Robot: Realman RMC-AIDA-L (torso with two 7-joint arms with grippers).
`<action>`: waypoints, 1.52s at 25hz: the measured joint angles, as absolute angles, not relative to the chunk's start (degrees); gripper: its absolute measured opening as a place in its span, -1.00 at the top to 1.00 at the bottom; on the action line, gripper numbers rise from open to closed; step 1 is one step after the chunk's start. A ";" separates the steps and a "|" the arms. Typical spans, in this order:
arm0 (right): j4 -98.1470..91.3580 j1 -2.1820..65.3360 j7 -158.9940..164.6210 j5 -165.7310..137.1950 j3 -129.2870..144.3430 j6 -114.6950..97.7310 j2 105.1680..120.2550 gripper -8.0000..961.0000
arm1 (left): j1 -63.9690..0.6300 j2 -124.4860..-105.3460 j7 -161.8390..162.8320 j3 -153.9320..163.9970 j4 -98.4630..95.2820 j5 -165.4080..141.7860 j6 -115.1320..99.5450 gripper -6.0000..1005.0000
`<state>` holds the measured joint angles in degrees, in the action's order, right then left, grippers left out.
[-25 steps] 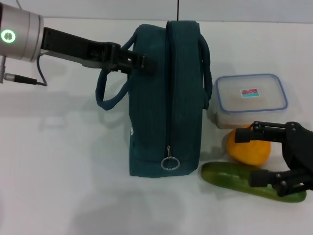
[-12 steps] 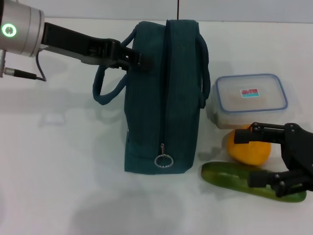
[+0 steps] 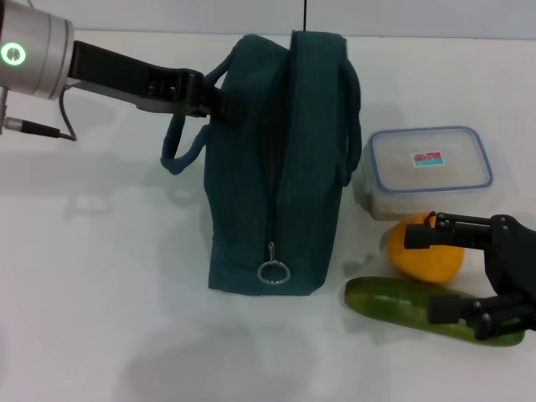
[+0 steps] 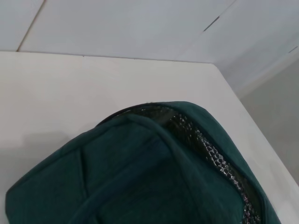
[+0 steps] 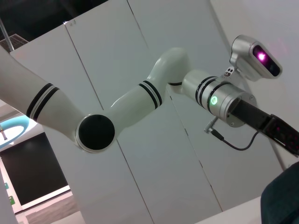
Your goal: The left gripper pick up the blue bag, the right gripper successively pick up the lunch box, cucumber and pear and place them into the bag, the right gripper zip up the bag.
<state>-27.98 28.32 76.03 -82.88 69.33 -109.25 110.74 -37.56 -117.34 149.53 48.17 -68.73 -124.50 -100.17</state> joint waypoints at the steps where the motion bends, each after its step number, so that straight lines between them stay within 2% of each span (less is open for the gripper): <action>1: -27.99 28.31 76.02 -82.88 69.33 -109.27 110.74 -0.85 | -37.51 -117.35 149.55 48.15 -68.73 -124.43 -100.17 0.56; 9: -27.63 28.26 75.99 -82.64 69.32 -109.31 110.90 -0.85 | -37.29 -117.65 149.78 47.72 -68.03 -123.97 -100.20 0.88; 12: -27.45 27.86 76.10 -82.27 68.53 -109.34 111.57 -0.85 | -37.30 -117.57 149.85 47.72 -66.80 -123.36 -100.26 0.87; 18: -26.71 24.41 76.20 -82.09 55.51 -109.29 115.01 -0.85 | -36.93 -117.28 149.93 47.56 -65.13 -121.02 -100.25 0.87; 20: -23.98 23.82 76.23 -80.88 50.74 -109.18 115.65 -0.85 | -36.89 -117.27 149.90 47.31 -65.12 -121.00 -100.19 0.87; 25: -12.35 23.91 76.44 -72.42 44.12 -107.35 115.48 -0.85 | -35.94 -117.59 148.64 45.97 -65.36 -120.35 -100.05 0.87; 33: 1.67 23.05 79.50 -57.23 42.36 -98.06 116.01 -0.85 | -34.94 -118.24 145.86 45.21 -65.47 -118.69 -98.67 0.86; 38: 4.49 23.31 83.76 -55.47 42.34 -90.82 116.18 -0.85 | -34.47 -118.28 143.52 45.18 -65.52 -117.22 -97.90 0.86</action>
<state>4.49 23.31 83.76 -55.47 42.34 -90.82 116.18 -34.47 -118.28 143.52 45.18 -65.52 -117.22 -97.90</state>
